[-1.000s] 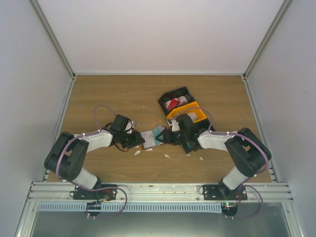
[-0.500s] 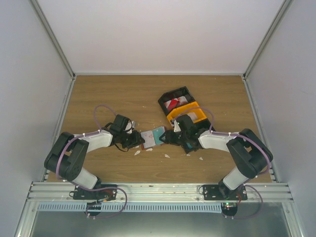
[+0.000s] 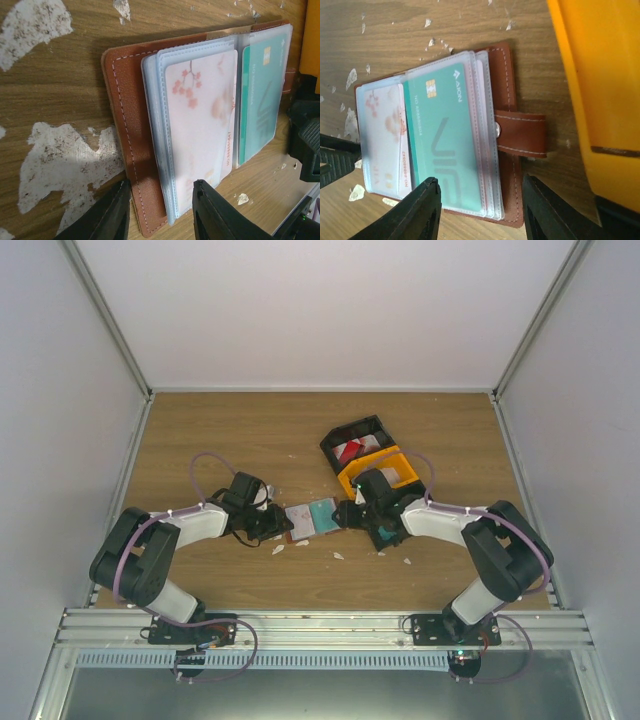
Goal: Put the credit cards into the card holder
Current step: Close the card holder at the center of the board.
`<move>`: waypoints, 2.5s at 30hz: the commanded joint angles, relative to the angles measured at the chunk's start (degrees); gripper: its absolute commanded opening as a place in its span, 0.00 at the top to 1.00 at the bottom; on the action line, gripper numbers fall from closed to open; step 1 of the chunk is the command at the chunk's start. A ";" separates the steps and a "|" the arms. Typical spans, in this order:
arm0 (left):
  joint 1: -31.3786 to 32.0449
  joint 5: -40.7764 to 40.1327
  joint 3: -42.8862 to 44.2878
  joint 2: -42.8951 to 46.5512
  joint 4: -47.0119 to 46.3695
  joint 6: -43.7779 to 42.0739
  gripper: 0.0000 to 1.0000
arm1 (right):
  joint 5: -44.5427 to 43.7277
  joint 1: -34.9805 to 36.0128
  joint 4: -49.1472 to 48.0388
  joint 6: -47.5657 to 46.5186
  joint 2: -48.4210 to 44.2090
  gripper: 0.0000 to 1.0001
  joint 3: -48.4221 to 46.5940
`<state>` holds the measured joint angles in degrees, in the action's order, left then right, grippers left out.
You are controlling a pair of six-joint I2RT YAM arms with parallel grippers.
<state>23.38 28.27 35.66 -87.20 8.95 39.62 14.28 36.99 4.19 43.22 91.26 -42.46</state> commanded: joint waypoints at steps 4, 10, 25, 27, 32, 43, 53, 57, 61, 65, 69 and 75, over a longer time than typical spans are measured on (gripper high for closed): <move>-0.16 -2.18 -0.12 0.45 1.01 -0.40 0.62 | -6.46 -0.25 4.46 -3.71 2.42 0.53 -5.04; -0.13 -2.42 0.49 -0.22 1.77 -0.90 0.62 | -5.81 -0.21 5.07 -4.35 5.72 0.50 -7.43; -0.10 -2.92 1.00 -1.02 2.05 -1.26 0.61 | -13.24 0.10 9.57 -4.08 8.50 0.40 -9.45; -0.16 -2.89 1.01 -1.04 1.96 -1.21 0.61 | -11.83 0.14 9.08 -4.41 9.27 0.41 -9.60; -0.13 -2.63 1.04 -1.29 1.90 -1.43 0.62 | -3.62 0.05 4.26 -4.94 9.19 0.46 -8.21; -0.11 -2.62 0.99 -1.70 1.66 -1.56 0.63 | 10.05 -2.74 -6.60 -3.76 7.01 0.48 -4.40; -0.14 -2.51 0.97 -1.91 1.23 -1.56 0.63 | 18.08 -3.07 -10.42 -3.01 3.99 0.48 -2.27; -0.10 -2.17 0.73 -2.16 0.44 -1.59 0.63 | 20.87 -3.07 -10.96 -3.53 3.72 0.47 -2.31; -0.15 -1.53 0.37 -2.44 -0.25 -1.46 0.63 | 23.90 -2.99 -11.59 -4.53 4.18 0.44 -2.76; -0.15 -0.94 0.31 -2.63 -0.85 -1.69 0.62 | 28.68 -2.76 -13.39 -4.96 6.60 0.43 -3.71; -0.16 -0.20 -0.11 -2.60 -1.97 -1.42 0.62 | 32.88 -1.61 -16.77 -3.52 8.39 0.42 -4.10; -0.07 1.83 -0.85 -3.56 -4.26 -0.70 0.62 | 32.61 0.24 -17.33 -2.91 10.55 0.39 -5.58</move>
<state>23.35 29.30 36.42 -88.97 6.76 39.00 44.60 35.94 -10.57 39.66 100.05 -46.17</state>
